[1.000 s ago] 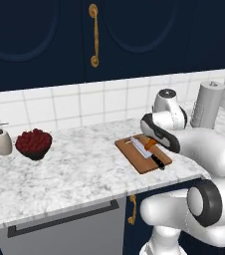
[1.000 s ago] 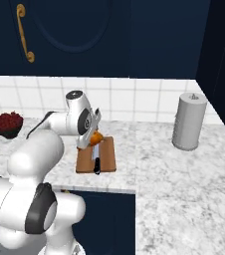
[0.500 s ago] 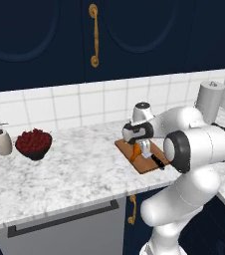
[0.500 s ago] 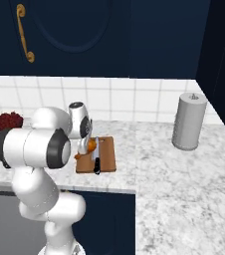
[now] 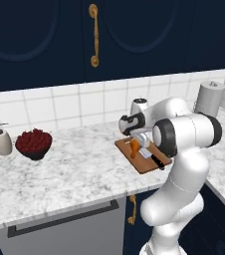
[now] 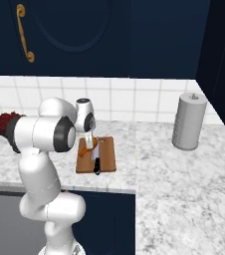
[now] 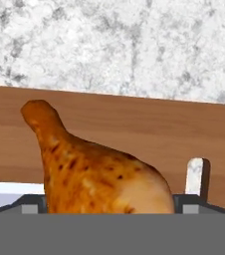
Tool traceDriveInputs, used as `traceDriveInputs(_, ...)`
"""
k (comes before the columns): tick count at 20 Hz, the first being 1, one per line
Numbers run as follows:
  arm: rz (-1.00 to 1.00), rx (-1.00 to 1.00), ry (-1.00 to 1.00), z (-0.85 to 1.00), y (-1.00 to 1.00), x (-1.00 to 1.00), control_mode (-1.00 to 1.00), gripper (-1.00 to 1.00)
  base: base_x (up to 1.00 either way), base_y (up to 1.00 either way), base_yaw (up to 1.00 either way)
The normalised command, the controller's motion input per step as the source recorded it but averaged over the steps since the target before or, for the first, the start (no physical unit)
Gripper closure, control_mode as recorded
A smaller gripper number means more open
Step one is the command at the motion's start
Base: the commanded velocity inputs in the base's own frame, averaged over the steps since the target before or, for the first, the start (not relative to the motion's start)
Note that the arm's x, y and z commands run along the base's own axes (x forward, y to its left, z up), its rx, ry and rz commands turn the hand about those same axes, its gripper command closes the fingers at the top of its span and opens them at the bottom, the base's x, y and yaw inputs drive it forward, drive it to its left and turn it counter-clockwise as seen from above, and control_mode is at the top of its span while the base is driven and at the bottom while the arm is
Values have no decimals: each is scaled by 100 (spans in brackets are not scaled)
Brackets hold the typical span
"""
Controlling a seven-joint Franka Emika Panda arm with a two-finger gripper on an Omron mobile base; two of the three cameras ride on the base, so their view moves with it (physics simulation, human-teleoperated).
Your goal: Pick up the knife from the drawer and place it on the cutting board. Then place the meat from the plate to the cutting board.
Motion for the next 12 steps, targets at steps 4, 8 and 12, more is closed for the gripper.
traceDriveInputs(4,17,-6,0,-51,0,19,-100,100,0,0,0)
traceDriveInputs(8,15,-5,-2,-48,-5,5,-100,100,0,0,0)
traceDriveInputs(12,11,0,-12,-17,-22,-13,-100,100,0,0,0)
